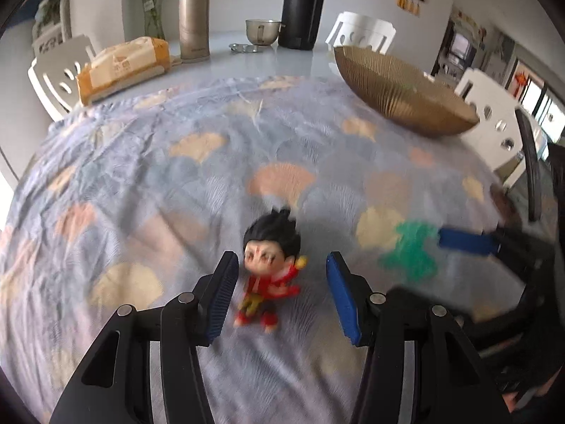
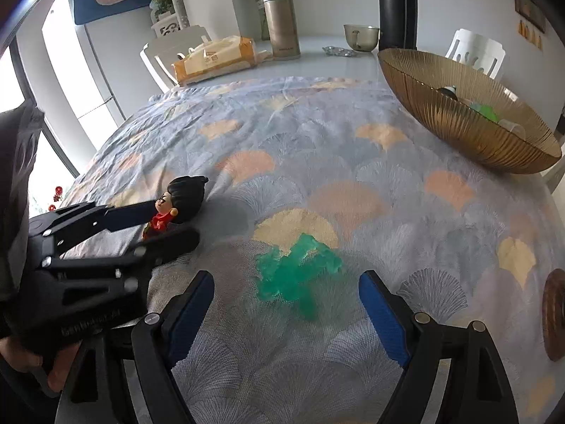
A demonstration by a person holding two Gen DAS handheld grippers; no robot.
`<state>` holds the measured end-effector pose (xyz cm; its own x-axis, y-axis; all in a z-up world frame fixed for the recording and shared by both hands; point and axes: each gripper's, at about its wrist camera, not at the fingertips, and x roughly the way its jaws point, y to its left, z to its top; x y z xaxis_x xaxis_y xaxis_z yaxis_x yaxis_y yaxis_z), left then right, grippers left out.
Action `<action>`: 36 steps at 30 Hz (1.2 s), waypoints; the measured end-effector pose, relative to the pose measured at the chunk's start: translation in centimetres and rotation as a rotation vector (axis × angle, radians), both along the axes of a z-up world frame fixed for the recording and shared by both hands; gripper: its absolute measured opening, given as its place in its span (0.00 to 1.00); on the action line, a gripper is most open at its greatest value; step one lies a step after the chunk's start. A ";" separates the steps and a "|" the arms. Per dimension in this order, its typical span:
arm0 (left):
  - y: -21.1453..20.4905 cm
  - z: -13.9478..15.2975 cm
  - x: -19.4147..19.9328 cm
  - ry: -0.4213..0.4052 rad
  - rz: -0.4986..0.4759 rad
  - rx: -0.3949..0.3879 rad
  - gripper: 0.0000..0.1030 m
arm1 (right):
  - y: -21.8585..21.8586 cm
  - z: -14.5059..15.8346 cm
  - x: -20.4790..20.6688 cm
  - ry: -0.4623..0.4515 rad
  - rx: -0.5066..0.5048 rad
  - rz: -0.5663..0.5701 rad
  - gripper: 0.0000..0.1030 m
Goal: Organize rigid objects
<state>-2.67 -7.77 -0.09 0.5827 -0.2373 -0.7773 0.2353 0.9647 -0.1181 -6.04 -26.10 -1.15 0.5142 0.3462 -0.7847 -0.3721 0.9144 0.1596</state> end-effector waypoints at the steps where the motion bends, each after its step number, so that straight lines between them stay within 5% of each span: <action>1: 0.1 0.0 0.3 0.000 -0.001 -0.023 0.47 | -0.1 0.0 0.1 0.004 0.003 -0.002 0.81; 2: 0.2 -0.1 0.5 -0.005 0.003 -0.035 0.47 | -0.1 0.0 0.1 0.004 0.007 -0.004 0.81; 4: 0.3 -0.4 0.5 0.001 0.017 -0.028 0.30 | -0.2 0.0 0.1 0.001 0.003 -0.009 0.81; 7: 1.2 -0.1 0.3 -0.001 0.018 -0.107 0.30 | 0.0 0.0 0.1 -0.007 -0.018 -0.022 0.81; 11: 2.5 0.5 -0.3 -0.045 0.054 -0.169 0.30 | 0.3 0.2 -0.3 -0.041 -0.052 -0.030 0.47; 18: 2.4 0.7 -0.4 -0.070 0.068 -0.161 0.30 | 0.8 1.4 -1.9 -0.153 -0.076 -0.004 0.46; 36: 1.3 1.0 -1.0 -0.116 0.032 -0.099 0.30 | 0.1 2.3 -2.6 -0.214 -0.042 -0.031 0.46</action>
